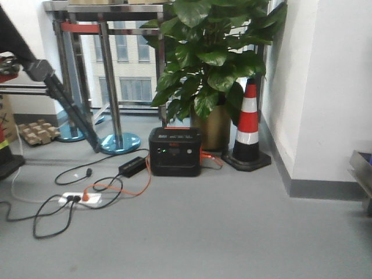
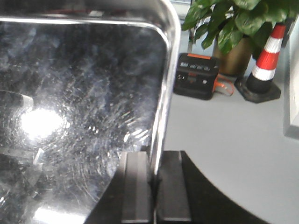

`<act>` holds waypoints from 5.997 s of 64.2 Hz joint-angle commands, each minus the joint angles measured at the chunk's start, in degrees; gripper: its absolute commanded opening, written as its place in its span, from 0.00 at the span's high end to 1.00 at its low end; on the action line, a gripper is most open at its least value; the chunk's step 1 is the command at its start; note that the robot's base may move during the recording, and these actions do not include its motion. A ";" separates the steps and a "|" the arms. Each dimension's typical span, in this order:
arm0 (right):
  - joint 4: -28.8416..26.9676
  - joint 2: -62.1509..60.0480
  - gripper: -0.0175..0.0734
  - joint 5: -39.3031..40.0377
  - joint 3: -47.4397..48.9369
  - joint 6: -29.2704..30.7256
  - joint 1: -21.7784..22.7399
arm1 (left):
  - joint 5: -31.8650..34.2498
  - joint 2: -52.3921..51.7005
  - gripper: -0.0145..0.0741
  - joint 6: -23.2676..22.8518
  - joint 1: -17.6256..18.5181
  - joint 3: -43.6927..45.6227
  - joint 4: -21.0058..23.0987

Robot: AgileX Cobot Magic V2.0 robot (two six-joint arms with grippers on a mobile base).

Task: Stack silver trays without gaps
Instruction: 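Hold the tray with both grippers while driving past the plant, then hold the tray while driving up to the other shelf, then carry the tray with both grippers above the silver tray on the shelf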

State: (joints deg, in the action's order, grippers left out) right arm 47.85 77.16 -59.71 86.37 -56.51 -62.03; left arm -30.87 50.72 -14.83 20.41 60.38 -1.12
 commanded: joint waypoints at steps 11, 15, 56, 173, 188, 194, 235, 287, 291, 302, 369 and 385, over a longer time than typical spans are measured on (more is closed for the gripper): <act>0.32 -0.38 0.88 5.32 0.28 1.07 -0.40 | 3.29 -0.08 0.85 0.23 0.58 0.43 1.87; 0.32 -0.38 0.88 5.32 0.28 1.07 -0.40 | 3.29 -0.08 0.85 0.23 0.58 0.43 1.87; 0.32 -0.38 0.88 5.32 0.28 1.07 -0.40 | 3.29 -0.08 0.85 0.23 0.58 0.43 1.87; 0.32 -0.38 0.88 5.32 0.28 1.07 -0.40 | 3.29 -0.08 0.85 0.23 0.58 0.43 1.87; 0.32 -0.38 0.88 5.32 0.28 1.07 -0.40 | 3.29 -0.08 0.85 0.23 0.58 0.43 1.87; 0.32 -0.38 0.88 5.32 0.28 1.07 -0.40 | 3.29 -0.08 0.85 0.23 0.58 0.43 1.87; 0.32 -0.38 0.88 5.32 0.28 1.07 -0.40 | 3.29 -0.08 0.85 0.23 0.58 0.43 1.87; 0.32 -0.38 0.88 5.32 0.28 1.07 -0.40 | 3.29 -0.08 0.85 0.23 0.58 0.43 1.87; 0.32 -0.38 0.88 5.32 0.28 1.07 -0.40 | 3.29 -0.08 0.85 0.23 0.58 0.43 1.87; 0.32 -0.38 0.88 5.32 0.28 1.07 -0.40 | 3.29 -0.08 0.85 0.23 0.58 0.43 1.87; -1.26 11.45 0.88 9.01 0.28 1.07 -0.30 | 0.53 9.05 0.85 0.23 -1.55 0.30 -7.49; -4.74 15.45 0.88 8.14 0.28 1.07 -0.30 | -5.42 12.77 0.85 0.23 -3.09 0.30 -7.28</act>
State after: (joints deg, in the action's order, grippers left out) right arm 44.68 91.11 -61.11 86.26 -57.58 -61.05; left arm -39.05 62.71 -15.15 16.59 60.30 -11.61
